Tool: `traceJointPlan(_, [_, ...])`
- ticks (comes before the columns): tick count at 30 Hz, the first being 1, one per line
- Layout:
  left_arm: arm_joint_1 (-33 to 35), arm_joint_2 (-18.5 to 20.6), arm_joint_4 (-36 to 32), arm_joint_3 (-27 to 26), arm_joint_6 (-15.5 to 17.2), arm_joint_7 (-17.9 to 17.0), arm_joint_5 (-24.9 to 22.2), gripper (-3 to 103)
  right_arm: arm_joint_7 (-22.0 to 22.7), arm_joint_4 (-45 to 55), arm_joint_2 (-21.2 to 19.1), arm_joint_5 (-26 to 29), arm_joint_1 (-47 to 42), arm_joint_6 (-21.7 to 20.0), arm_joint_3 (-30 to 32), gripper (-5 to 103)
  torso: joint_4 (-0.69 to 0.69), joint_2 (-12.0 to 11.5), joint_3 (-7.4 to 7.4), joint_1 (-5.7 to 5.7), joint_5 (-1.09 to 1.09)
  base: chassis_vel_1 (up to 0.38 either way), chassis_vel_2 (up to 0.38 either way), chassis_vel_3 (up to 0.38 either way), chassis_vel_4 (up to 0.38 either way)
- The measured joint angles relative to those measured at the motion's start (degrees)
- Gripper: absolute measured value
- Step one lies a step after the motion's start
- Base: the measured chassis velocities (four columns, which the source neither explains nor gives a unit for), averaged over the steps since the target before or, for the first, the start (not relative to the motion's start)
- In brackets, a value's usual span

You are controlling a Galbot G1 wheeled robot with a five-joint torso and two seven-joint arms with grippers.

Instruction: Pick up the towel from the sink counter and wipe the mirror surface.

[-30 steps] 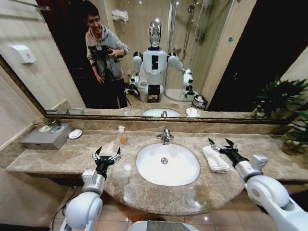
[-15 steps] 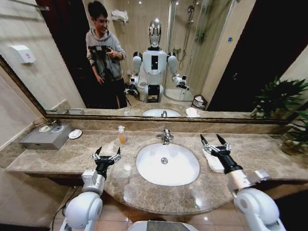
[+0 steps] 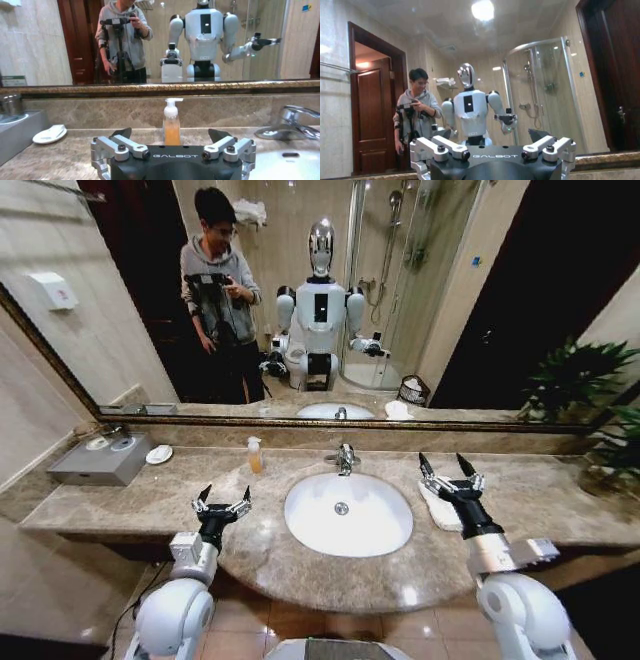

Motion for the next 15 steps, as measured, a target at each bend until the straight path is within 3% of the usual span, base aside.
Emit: traceJointPlan(15, [0.00, 0.00, 0.00, 0.00, 0.00, 0.00, -0.01, 100, 0.20, 2.15, 0.74, 0.28, -1.18, -0.19, -0.96, 100, 0.01, 0.01, 0.00, -0.02, -0.02, 0.172, -0.179, -0.166, 0.174])
